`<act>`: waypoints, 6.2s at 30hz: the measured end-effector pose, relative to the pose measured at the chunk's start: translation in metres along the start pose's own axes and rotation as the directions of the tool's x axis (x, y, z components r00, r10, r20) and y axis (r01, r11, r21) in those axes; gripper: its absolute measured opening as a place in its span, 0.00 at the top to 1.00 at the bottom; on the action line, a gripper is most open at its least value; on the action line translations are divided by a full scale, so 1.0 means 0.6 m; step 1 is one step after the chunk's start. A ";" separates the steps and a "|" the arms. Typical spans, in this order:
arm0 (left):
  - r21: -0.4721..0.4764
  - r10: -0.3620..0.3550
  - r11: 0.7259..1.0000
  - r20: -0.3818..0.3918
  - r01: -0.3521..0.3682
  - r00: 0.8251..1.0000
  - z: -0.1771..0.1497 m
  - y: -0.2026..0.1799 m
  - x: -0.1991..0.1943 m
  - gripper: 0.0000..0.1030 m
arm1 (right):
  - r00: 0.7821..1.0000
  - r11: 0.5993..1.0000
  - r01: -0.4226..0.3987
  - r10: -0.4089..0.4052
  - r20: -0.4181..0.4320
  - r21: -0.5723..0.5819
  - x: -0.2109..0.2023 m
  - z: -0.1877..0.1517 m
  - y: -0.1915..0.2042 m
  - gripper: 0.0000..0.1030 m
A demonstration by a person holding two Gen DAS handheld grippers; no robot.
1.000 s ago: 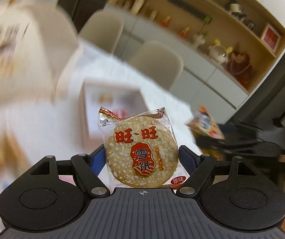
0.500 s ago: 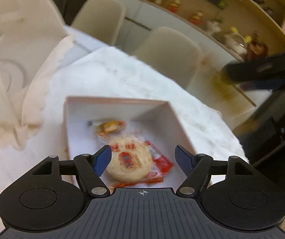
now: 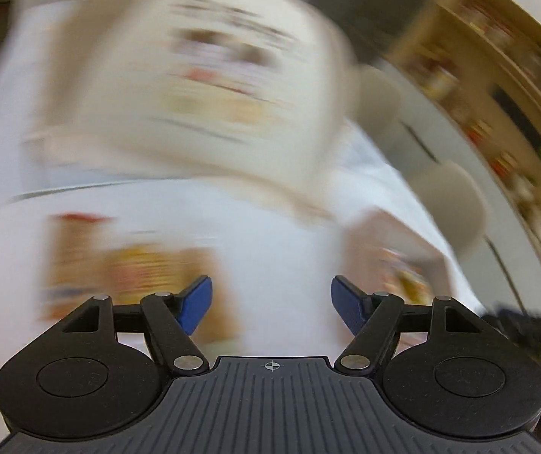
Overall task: Organize snacks
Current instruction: 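Lower rice cake into pink box with left tool while right drops panda bag in, then grasp the brown wafer packet with the left tool, then grasp the clear cookie packet with the right tool while left holds the wafer packet, then drop wafer packet into pink box with left tool while right drops cookie packet in, then grasp the yellow round bun packet with the left tool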
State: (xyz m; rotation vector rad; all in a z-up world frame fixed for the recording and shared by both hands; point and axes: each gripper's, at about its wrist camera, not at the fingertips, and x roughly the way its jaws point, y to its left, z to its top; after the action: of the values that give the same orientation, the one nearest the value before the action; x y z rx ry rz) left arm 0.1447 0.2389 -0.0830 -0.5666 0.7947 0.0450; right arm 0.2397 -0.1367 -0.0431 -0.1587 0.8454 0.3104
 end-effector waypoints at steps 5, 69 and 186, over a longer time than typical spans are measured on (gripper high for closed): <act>-0.181 0.201 0.964 0.017 -0.195 0.979 -0.004 0.129 -0.071 0.27 | 0.991 0.991 -0.132 0.132 -0.039 -0.007 -0.020 -0.041 0.082 0.26; -0.465 0.086 0.882 -0.008 -0.080 0.996 -0.280 0.249 -0.229 0.62 | 0.793 0.675 -0.603 0.451 -0.410 -0.424 0.026 -0.198 0.476 0.18; -0.208 0.156 0.958 -0.200 -0.197 0.967 -0.064 0.134 -0.061 0.60 | 1.000 0.999 -0.004 0.003 -0.023 -0.033 -0.080 -0.165 0.120 0.29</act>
State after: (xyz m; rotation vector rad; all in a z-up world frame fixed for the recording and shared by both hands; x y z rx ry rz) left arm 0.0737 0.2943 -0.1169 -0.7210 1.0256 0.2553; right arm 0.1155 -0.1042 -0.0731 -0.1916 0.8635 0.3262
